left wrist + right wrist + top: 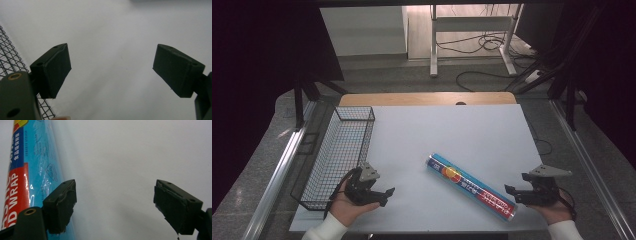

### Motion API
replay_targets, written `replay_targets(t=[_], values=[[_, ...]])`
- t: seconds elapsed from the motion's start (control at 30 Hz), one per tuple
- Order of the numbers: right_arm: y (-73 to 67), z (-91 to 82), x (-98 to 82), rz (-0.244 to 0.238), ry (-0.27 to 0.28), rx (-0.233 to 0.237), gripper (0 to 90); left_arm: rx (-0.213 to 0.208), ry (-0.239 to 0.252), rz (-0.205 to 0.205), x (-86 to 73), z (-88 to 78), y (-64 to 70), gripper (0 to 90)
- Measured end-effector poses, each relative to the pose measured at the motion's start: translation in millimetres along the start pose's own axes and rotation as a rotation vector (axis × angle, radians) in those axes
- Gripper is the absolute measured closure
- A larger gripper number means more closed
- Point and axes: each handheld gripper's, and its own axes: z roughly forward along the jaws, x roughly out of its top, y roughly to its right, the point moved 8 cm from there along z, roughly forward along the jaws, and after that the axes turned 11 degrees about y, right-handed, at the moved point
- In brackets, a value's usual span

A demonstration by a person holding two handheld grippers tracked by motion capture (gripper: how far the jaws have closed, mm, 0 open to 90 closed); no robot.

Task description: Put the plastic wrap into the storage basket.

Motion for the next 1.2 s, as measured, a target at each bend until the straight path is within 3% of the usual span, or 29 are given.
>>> replay_targets(t=[0.6,1.2], values=[[-0.6,-0.1,-2.0,-0.022,-0.014,-0.007,18.1,-0.005,-0.013,0.016,-2.4,1.0,-0.4,14.4],[-19.2,4.6,6.9,-0.042,-0.095,0.051,15.5,0.006,-0.013,0.013,-2.4,0.1,-2.0,14.5]])
